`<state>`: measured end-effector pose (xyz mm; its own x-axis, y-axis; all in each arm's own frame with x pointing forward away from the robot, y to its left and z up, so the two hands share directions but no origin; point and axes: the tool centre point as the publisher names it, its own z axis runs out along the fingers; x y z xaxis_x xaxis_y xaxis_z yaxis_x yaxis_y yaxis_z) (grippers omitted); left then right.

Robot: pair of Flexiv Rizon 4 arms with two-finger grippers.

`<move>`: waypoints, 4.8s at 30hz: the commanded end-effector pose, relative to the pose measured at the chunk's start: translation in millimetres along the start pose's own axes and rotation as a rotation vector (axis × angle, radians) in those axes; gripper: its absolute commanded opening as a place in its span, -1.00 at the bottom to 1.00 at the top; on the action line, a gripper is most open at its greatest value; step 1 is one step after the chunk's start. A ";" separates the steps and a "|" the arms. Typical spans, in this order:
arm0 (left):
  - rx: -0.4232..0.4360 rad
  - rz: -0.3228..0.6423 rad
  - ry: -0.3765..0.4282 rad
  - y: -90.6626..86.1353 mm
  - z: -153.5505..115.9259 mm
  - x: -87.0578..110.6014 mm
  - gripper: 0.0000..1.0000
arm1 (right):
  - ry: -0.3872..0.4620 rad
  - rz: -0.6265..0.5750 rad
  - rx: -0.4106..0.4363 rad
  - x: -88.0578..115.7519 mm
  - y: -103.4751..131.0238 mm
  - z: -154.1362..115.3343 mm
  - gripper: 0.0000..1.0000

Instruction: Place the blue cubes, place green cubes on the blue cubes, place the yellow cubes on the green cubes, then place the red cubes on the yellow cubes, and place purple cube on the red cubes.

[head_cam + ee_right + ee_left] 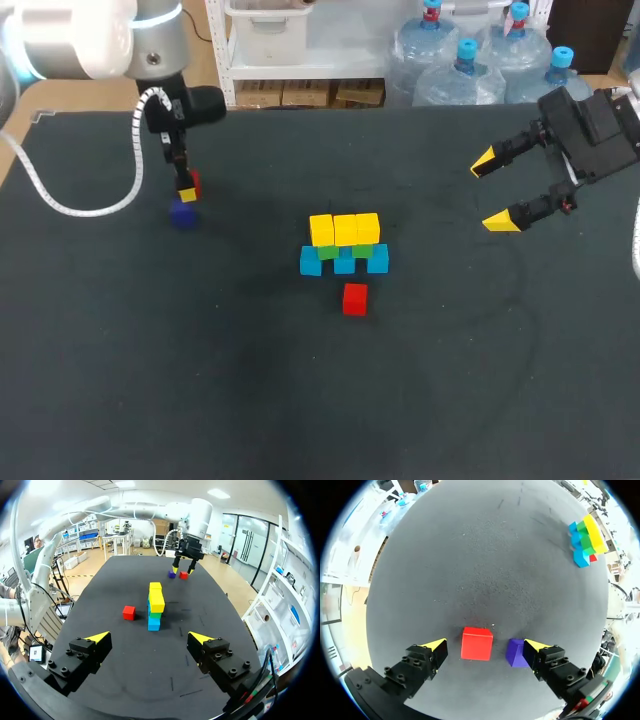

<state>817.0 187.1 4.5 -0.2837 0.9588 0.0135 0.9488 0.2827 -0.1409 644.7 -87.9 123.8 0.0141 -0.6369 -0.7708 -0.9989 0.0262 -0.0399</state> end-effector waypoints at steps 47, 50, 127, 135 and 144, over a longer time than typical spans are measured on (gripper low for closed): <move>-0.013 0.005 0.001 18.6 -2.2 -5.1 1.00 | -0.001 -0.001 0.001 0.2 0.2 0.3 1.00; -0.014 0.007 0.006 18.8 -0.6 -6.2 1.00 | -0.001 -0.001 0.001 0.2 0.2 0.3 1.00; -0.470 0.105 -0.133 -209.9 -116.6 -42.7 -1.00 | -0.001 -0.001 0.001 0.2 0.2 0.3 1.00; -0.556 0.093 0.040 -242.6 -114.5 -55.8 -1.00 | -0.001 -0.001 0.001 0.2 0.2 0.3 1.00; -0.468 0.213 -0.146 -260.3 -103.5 -59.4 -1.00 | -0.001 -0.001 0.001 0.2 0.2 0.3 1.00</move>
<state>610.1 49.2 145.5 -0.1013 0.9949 -0.0009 0.9930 0.1011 0.0608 644.7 -87.9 123.8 0.0140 -0.6369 -0.7708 -0.9989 0.0262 -0.0398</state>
